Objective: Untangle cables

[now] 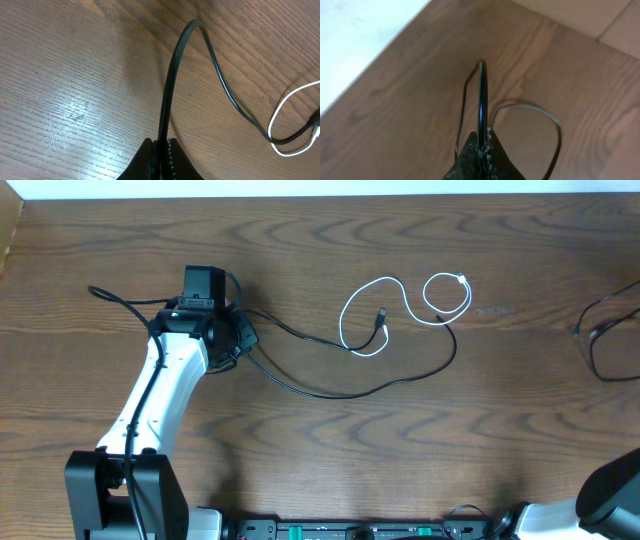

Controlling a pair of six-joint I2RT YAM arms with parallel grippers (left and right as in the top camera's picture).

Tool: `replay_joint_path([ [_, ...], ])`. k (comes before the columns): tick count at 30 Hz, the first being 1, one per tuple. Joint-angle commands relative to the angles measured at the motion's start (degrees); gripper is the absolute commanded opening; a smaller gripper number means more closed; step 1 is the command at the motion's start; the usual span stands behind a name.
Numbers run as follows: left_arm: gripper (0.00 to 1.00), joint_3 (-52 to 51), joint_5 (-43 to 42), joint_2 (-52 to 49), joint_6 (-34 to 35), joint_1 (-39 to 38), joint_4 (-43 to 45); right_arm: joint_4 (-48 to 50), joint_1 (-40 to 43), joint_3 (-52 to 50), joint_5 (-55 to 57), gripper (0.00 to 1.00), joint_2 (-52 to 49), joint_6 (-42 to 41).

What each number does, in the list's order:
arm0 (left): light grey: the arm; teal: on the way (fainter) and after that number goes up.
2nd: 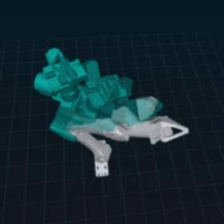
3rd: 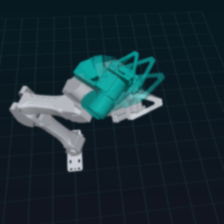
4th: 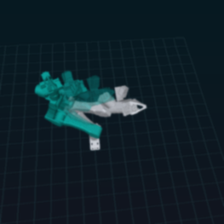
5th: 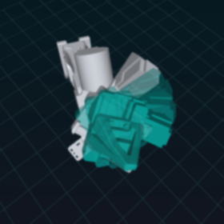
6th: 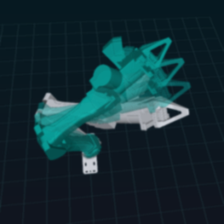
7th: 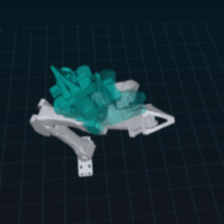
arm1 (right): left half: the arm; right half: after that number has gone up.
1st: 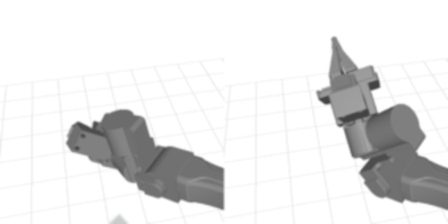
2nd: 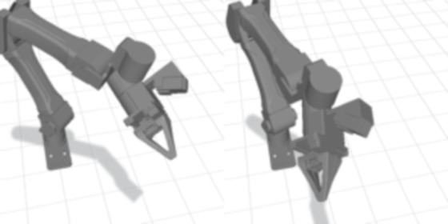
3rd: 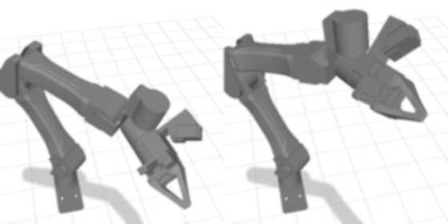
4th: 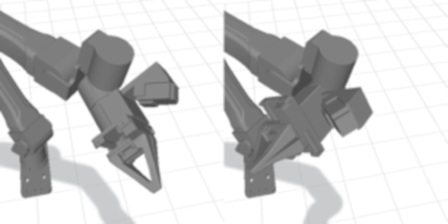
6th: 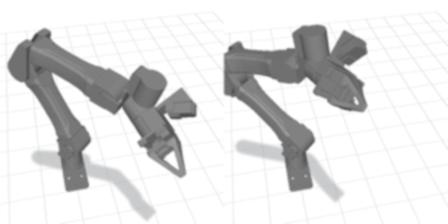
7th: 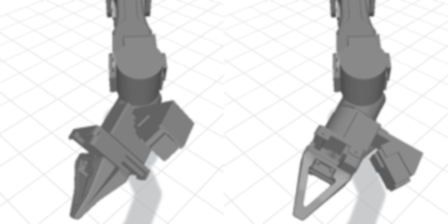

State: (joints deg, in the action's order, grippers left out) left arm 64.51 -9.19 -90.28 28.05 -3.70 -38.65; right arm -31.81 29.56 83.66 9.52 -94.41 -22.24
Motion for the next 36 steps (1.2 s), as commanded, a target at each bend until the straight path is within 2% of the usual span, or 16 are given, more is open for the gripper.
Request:
replay_joint_path([
  [1,0.08,-0.44,-0.68,0.07,-0.98,-0.02,-0.28,-0.07,0.2,-0.09,6.67,0.01,-0.59,2.19],
  [3,0.08,-0.44,-0.68,0.07,-0.98,-0.02,-0.26,-0.09,0.37,-0.09,7.37,0.03,-0.59,2.19],
  [5,0.08,-0.44,-0.7,0.07,-0.98,-0.02,-0.26,-0.13,0.48,-0.09,7.08,0.14,-0.59,2.16],
  [6,0.08,-0.44,-0.68,0.07,-0.98,-0.02,-0.24,-0.11,0.46,-0.09,6.01,0.23,-0.59,2.19],
  [7,0.07,-0.44,-0.7,0.07,-0.98,-0.02,-0.11,-0.13,0.44,-0.09,2.14,0.43,-0.59,2.29],
  [8,0.08,-0.44,-0.7,0.07,-0.98,-0.02,-0.07,-0.28,0.44,-0.09,-1.22,0.56,-0.59,3.39],
  [9,0.08,-0.44,-0.7,0.07,-0.98,-0.02,-0.04,-0.55,0.37,-0.09,-5.29,0.61,-0.59,5.03],
  [13,0.08,-0.44,-0.7,0.07,-0.98,-0.02,-0.02,-3.02,-1.03,-0.09,-17.35,0.59,-0.61,6.05],
  [17,0.08,-0.44,-0.7,0.07,-1.01,-0.02,0.2,-6.95,-3.93,-0.09,-22.62,0.58,-0.76,7.41],
  [26,0.08,-0.44,-0.68,0.07,-1.01,-0.02,0.98,-15.72,-13.94,-0.26,-23.41,0.62,-3.69,12.63],
  [29,0.08,-0.44,-0.68,0.07,-1.01,-0.02,0.96,-17.14,-16.92,-0.26,-23.41,0.66,-5.4,12.72],
  [36,0.08,-0.44,-0.68,0.07,-1.01,-0.02,0.98,-17.42,-24.87,-0.31,-24.61,0.66,-11.3,12.72],
])
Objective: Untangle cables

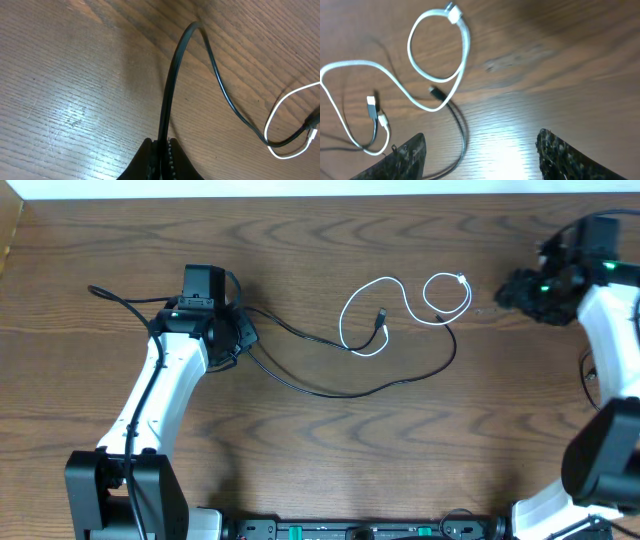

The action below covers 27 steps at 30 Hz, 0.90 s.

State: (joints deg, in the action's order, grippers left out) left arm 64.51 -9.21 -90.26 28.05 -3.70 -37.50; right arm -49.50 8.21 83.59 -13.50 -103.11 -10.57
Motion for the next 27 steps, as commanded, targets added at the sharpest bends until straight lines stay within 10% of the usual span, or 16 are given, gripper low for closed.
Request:
replay_joint_path([
  [1,0.08,-0.44,-0.66,0.04,-1.01,-0.02,-0.17,0.72,-4.74,-0.24,-1.97,0.66,-3.43,1.05],
  [24,0.08,-0.44,-0.66,0.04,-1.01,-0.02,-1.49,38.12,-26.64,-0.24,14.88,0.7,-20.55,28.44],
  [27,0.08,-0.44,-0.66,0.04,-1.01,-0.02,-1.46,38.16,-26.62,-0.24,14.88,0.57,-21.03,28.44],
])
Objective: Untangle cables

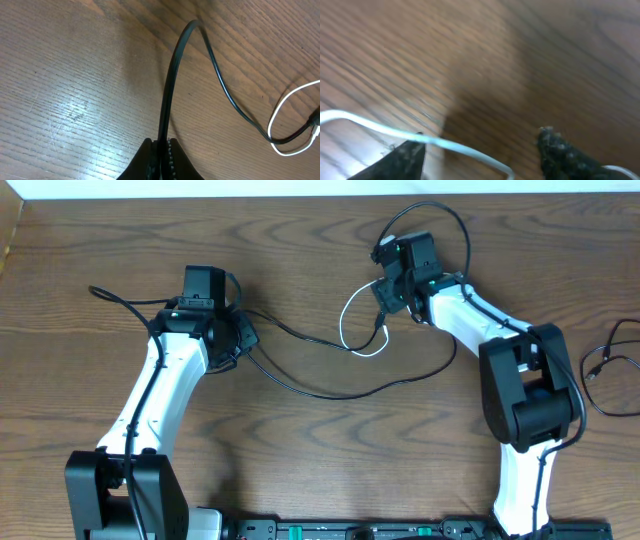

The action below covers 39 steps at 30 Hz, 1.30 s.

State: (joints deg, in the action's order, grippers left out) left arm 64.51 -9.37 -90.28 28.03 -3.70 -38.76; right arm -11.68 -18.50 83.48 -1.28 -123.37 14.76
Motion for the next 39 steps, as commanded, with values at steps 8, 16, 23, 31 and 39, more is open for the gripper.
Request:
replay_joint_path([
  [8,0.08,-0.44,-0.5,0.07,-0.98,-0.02,-0.26,0.33,0.81,0.0,9.46,0.01,1.07,-4.63],
  [16,0.08,-0.44,-0.5,0.07,-0.98,-0.02,-0.26,1.57,6.43,1.05,12.74,0.01,13.18,-8.24],
  [23,0.08,-0.44,-0.5,0.07,-0.98,-0.02,-0.26,2.64,15.69,1.05,12.74,0.01,24.7,-11.56],
  [31,0.08,-0.44,-0.5,0.07,-0.98,-0.02,-0.24,-0.55,26.8,1.05,12.76,0.01,30.1,-12.09],
  [39,0.08,-0.44,-0.5,0.07,-0.98,-0.02,-0.22,-5.55,36.72,1.05,12.74,0.01,30.1,-19.71],
])
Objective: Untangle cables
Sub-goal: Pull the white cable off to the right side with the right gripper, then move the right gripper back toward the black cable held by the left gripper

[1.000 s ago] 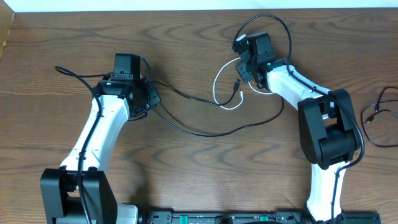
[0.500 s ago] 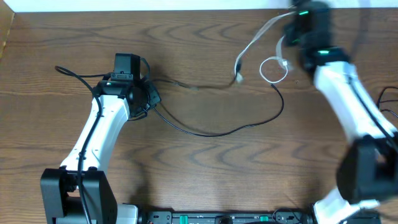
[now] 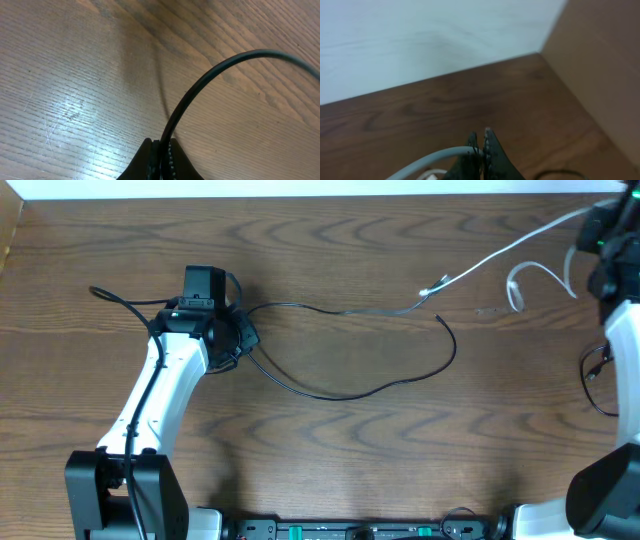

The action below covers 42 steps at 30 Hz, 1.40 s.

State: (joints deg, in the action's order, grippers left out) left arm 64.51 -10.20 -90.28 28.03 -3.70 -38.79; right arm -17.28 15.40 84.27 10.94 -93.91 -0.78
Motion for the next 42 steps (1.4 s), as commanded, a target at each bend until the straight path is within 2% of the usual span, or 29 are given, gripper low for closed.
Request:
replay_joint_path([
  [1,0.08,-0.44,0.33,0.07,-0.98,-0.02,-0.22,0.46,4.15,0.26,0.52,0.01,0.63,-4.81],
  [9,0.08,-0.44,0.33,0.07,-0.98,-0.02,-0.26,1.07,11.45,0.26,0.44,0.01,0.63,-14.03],
  [31,0.08,-0.44,0.33,0.07,-0.98,-0.02,-0.2,-8.96,17.44,0.26,7.58,0.01,-0.94,-15.02],
  [32,0.08,-0.44,0.33,0.07,-0.98,-0.02,-0.2,-8.96,17.73,0.26,7.5,0.03,-0.94,-15.58],
  [33,0.08,-0.44,0.33,0.07,-0.98,-0.02,-0.2,-8.94,17.94,0.26,7.26,0.1,-0.94,-16.0],
  [36,0.08,-0.44,0.33,0.07,-0.98,-0.02,-0.2,-8.92,18.05,0.26,4.28,0.4,-0.94,-15.91],
  [37,0.08,-0.44,0.33,0.07,-0.98,-0.02,-0.2,-8.94,18.05,0.26,2.14,0.45,-0.94,-15.91],
  [42,0.08,-0.44,0.33,0.07,-0.98,-0.02,-0.2,-8.9,17.92,0.26,-7.58,0.56,-0.94,-15.91],
])
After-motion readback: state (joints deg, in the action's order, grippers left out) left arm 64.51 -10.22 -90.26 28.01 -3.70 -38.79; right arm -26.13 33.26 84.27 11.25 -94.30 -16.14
